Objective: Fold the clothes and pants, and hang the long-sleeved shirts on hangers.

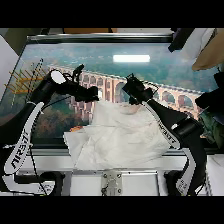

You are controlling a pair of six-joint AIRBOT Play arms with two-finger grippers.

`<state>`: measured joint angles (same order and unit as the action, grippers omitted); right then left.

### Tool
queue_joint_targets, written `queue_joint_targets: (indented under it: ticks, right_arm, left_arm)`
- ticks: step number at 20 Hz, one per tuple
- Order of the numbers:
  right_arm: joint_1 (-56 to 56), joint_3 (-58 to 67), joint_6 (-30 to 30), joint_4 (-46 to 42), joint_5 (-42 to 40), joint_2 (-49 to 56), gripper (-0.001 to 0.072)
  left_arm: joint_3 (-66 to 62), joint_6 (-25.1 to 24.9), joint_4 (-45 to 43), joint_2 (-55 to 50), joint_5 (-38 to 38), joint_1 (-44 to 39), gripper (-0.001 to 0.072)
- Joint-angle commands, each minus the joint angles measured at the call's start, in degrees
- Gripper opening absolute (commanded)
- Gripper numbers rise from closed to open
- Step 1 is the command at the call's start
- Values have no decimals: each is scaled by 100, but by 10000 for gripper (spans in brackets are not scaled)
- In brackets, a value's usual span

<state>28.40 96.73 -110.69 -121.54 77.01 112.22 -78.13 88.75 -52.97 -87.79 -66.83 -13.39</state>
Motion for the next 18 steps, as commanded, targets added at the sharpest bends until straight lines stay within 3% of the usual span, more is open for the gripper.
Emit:
queue_joint_targets:
  ticks: [1, 7, 8, 9, 12, 15, 18]
  right_arm:
    - [4, 2, -76, 225, -201, 31, 439]
    - [4, 2, -11, 348, -199, 109, 412]
    - [2, 2, -9, 343, -197, 114, 192]
    - [0, 4, -11, 295, -197, 103, 17]
    - [-37, 4, 170, 199, 157, -264, 9]
    - [-39, -24, 439, 271, 1139, -1237, 10]
    - [-28, -470, 437, 1117, 1360, -2675, 10]
  left_arm:
    - [-7, -55, -2, -2, -66, 4, 10]
    - [-7, -55, -2, 0, -76, 4, 10]
    - [-7, -55, -2, 0, -74, 4, 10]
    - [-7, -55, -2, 0, -76, 11, 10]
    - [-7, -101, -2, 46, -186, 153, 10]
    - [-7, -192, -2, 313, -350, 494, 10]
    - [4, -398, -85, 643, -1003, 584, 10]
